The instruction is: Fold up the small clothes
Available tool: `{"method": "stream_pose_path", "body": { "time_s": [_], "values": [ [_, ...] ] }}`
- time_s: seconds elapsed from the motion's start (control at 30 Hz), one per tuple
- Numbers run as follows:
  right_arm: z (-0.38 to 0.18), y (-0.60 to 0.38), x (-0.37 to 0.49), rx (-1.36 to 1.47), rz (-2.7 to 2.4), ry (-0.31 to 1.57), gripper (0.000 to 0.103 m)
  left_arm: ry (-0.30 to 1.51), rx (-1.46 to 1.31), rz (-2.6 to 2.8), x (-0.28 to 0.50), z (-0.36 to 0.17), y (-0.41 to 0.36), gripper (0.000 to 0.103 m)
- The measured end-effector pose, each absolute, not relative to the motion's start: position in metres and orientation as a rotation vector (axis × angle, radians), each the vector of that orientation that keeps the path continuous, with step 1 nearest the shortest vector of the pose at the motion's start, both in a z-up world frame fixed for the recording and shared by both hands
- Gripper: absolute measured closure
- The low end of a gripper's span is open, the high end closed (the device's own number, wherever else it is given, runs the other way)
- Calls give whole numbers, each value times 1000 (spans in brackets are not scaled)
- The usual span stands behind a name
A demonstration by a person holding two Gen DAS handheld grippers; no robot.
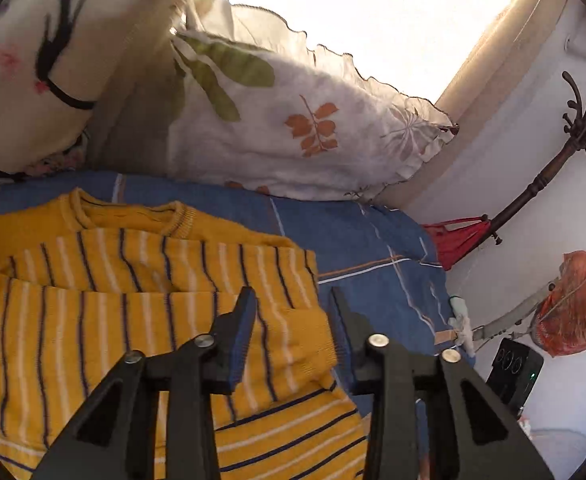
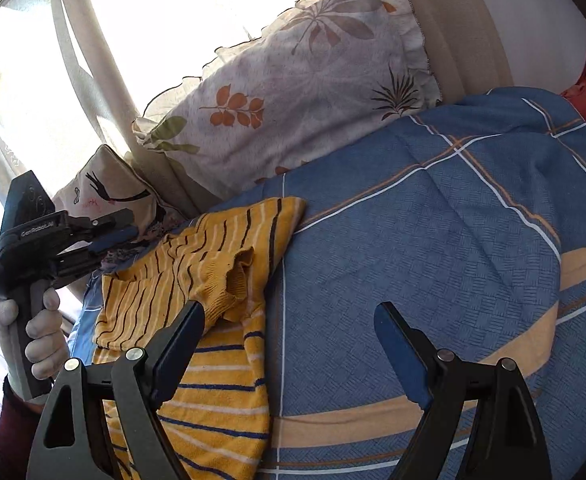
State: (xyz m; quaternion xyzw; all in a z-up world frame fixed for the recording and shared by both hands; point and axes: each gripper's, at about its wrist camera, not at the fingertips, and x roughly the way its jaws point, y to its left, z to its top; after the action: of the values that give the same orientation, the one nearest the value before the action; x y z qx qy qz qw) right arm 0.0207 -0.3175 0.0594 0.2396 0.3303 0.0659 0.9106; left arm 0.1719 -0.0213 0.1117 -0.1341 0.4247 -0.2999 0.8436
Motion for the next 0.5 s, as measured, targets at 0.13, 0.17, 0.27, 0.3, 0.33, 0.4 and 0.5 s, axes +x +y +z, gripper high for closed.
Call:
{"method": "stream_pose_path", "body": {
  "time_s": [0.13,0.17,0.27,0.3,0.33,0.4,0.5],
  "values": [
    [67,-288,40,433,201,691,13,857,-158,-406,162,111,31,54],
    [69,-281,45,416,209,695,13,863,-154,-356,162,107,48,54],
    [72,-262,58,387,226,713,13,898,-228,-240,164,89,103,54],
    [72,-257,59,388,235,717,13,906,-255,-203,164,82,121,54],
    [72,-253,60,388,241,721,13,914,-280,-171,163,75,138,54],
    [67,-248,61,381,236,738,13,931,-322,-130,161,61,166,54],
    [58,-246,64,368,202,771,13,955,-359,-98,158,42,191,54]
  ]
}}
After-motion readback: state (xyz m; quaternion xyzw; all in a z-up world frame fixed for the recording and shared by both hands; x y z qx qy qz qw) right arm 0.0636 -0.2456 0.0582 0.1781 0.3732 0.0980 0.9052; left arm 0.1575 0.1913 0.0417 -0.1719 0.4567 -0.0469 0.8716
